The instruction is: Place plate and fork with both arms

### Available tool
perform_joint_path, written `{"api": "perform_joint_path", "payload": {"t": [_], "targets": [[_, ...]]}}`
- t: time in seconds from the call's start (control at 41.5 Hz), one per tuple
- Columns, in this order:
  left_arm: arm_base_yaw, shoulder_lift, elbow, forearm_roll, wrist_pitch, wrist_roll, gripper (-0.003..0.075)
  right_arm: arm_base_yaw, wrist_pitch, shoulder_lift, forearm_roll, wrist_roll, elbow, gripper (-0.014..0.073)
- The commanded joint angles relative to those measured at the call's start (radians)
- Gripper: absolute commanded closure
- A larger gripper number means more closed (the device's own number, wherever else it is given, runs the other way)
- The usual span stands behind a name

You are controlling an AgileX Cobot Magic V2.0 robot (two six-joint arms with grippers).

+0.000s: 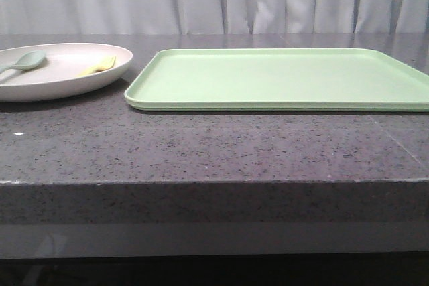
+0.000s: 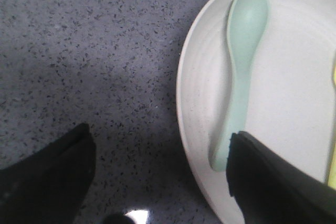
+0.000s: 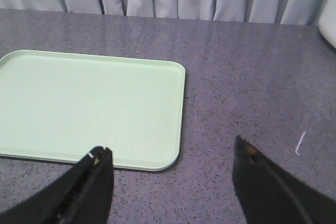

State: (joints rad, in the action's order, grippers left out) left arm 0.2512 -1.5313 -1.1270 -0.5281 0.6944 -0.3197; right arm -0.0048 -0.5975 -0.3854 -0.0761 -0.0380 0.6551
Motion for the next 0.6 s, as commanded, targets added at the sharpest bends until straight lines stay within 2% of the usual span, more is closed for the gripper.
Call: {"api": "perform_joint_path", "payload": {"t": [0.0, 0.096, 0.265, 0.578], "targets": [[-0.001, -0.009, -0.060, -0.047, -0.030, -0.008, 0.0285, 0.002, 0.075, -0.017, 0.011, -0.007, 0.028, 0.0085], [-0.001, -0.050, -0.098, -0.065, 0.009, -0.013, 0.0290, 0.002, 0.075, -0.017, 0.011, -0.007, 0.028, 0.0085], [-0.001, -0.117, -0.168, -0.179, 0.079, -0.115, 0.0290, 0.002, 0.075, -0.017, 0.011, -0.007, 0.028, 0.0085], [-0.001, -0.243, -0.299, -0.188, 0.129, -0.115, 0.0290, 0.002, 0.075, -0.017, 0.011, -0.007, 0.028, 0.0085]]}}
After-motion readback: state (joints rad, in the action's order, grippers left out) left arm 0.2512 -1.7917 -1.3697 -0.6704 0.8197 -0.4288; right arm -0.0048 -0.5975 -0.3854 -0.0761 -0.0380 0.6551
